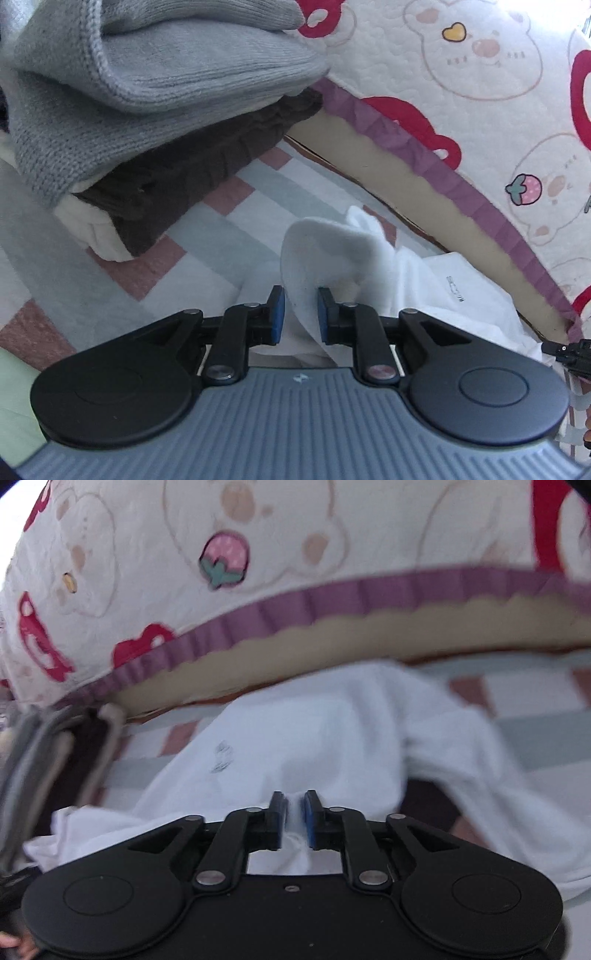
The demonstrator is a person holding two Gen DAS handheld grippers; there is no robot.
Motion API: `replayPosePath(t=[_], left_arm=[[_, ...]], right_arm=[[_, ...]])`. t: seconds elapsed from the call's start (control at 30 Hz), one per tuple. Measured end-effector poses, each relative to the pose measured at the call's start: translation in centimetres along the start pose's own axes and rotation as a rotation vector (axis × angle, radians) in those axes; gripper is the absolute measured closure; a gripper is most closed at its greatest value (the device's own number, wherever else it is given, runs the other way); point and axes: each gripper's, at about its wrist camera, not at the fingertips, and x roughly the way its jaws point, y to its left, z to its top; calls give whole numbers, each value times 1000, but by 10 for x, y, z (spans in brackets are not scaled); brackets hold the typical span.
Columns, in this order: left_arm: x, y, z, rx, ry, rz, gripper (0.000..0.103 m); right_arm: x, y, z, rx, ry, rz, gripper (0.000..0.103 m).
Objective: Fold clothes
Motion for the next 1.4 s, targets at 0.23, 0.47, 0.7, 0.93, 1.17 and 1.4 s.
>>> replayPosePath(t=[0.23,0.47,0.7,0.93,1.17,1.4], left_arm=[[2,1,0,6,4,-4,86],[0,-3,0,23,-2,-9,86],[0,-4,0,30,-12,-20,86],[-5,-3,1,32,-28,-27,86],[-14,-7,7,60,-65,-65,73],[-37,-34,4,274,-173,9,37]], right_arm=[[-23,-6,-27,-11,-8,47,59],[-47,-4,-53,-276,-53,-85,56],[-45,42,-101,-571,48,-94,43],[-16,41,-119,-655,97,-312,45],[-59,11,-72,-304,6,-141,96],[-111,-15,-35,-167,-180,-267,96]])
